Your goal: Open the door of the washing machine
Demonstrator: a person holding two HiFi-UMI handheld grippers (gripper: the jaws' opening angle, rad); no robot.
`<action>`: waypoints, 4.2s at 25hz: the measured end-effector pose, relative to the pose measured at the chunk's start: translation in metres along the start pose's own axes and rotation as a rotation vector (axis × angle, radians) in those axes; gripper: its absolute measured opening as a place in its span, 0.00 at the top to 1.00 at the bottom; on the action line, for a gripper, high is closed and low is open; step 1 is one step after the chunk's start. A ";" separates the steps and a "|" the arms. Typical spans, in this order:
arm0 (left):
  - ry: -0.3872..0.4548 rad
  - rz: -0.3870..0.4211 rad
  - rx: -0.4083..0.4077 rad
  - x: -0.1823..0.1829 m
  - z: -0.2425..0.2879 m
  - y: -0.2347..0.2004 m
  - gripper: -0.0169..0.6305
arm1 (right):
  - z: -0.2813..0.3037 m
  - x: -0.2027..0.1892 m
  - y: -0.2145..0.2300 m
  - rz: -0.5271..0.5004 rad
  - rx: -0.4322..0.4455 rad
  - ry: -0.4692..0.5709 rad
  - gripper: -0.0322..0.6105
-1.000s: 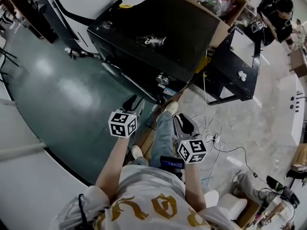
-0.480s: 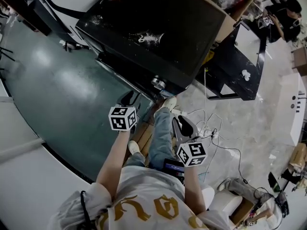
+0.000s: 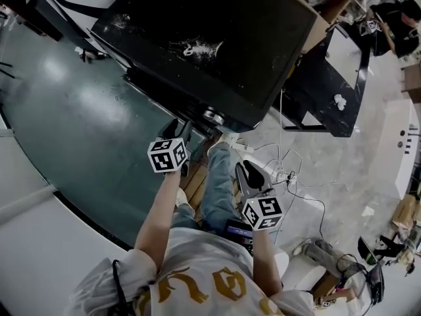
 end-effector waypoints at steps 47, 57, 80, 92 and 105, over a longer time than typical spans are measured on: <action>-0.008 -0.220 0.139 -0.021 0.001 -0.012 0.63 | -0.036 -0.006 -0.015 -0.016 -0.091 0.112 0.89; -0.015 -0.304 0.098 -0.037 -0.008 -0.023 0.65 | -0.034 -0.006 -0.026 -0.046 -0.071 0.109 0.90; -0.029 -0.250 0.135 -0.064 -0.065 -0.060 0.68 | -0.012 -0.002 -0.080 -0.140 0.051 0.090 0.90; -0.031 -0.215 0.154 -0.077 -0.095 -0.086 0.72 | -0.001 -0.006 -0.110 -0.175 0.117 0.087 0.90; -0.022 -0.216 0.213 -0.090 -0.133 -0.123 0.73 | 0.009 -0.012 -0.135 -0.204 0.178 0.077 0.90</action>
Point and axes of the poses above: the fingertips, and each gripper's own axes: z forward along the fingers, y to its right, x out of its top, the point moved 9 cm from there along -z, backward along the fingers, and after that the axes turned 5 degrees about -y, right-handed, at the moved point
